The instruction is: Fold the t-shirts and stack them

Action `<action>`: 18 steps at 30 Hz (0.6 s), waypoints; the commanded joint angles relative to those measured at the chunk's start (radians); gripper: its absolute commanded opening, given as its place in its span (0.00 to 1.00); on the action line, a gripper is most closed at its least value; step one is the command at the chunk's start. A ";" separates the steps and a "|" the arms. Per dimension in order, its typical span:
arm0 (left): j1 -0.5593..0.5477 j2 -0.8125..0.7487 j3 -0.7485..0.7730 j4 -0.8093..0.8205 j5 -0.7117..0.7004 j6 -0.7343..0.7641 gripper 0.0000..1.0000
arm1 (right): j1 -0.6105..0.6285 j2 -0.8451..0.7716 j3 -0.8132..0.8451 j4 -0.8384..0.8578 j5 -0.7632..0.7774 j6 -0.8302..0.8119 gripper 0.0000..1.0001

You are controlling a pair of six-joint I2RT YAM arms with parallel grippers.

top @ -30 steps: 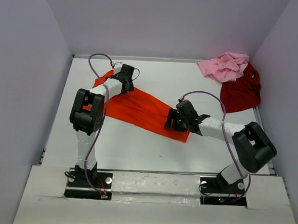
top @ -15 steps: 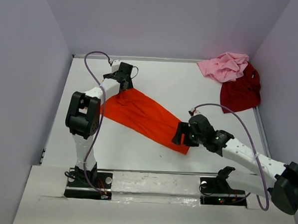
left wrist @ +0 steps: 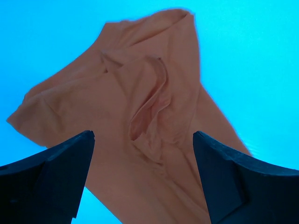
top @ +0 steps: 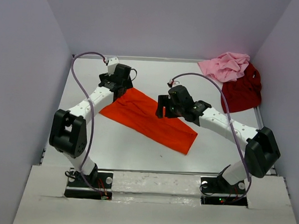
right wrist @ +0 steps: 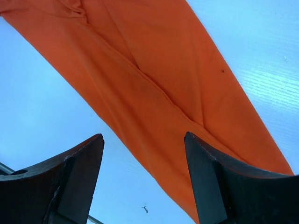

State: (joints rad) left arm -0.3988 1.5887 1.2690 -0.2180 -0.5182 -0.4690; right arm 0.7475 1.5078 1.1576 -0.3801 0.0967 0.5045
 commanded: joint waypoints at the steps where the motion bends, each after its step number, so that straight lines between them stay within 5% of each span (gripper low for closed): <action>1: -0.002 0.117 -0.040 -0.066 -0.066 -0.046 0.96 | 0.007 0.006 0.039 0.023 0.020 -0.029 0.75; 18: 0.080 0.396 0.213 -0.024 -0.052 -0.042 0.96 | 0.007 -0.207 -0.090 -0.013 0.067 -0.067 0.76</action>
State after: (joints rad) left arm -0.3431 1.9770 1.4193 -0.2588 -0.5350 -0.5282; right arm 0.7479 1.3228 1.0882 -0.3908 0.1322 0.4549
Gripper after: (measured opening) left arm 0.960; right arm 0.757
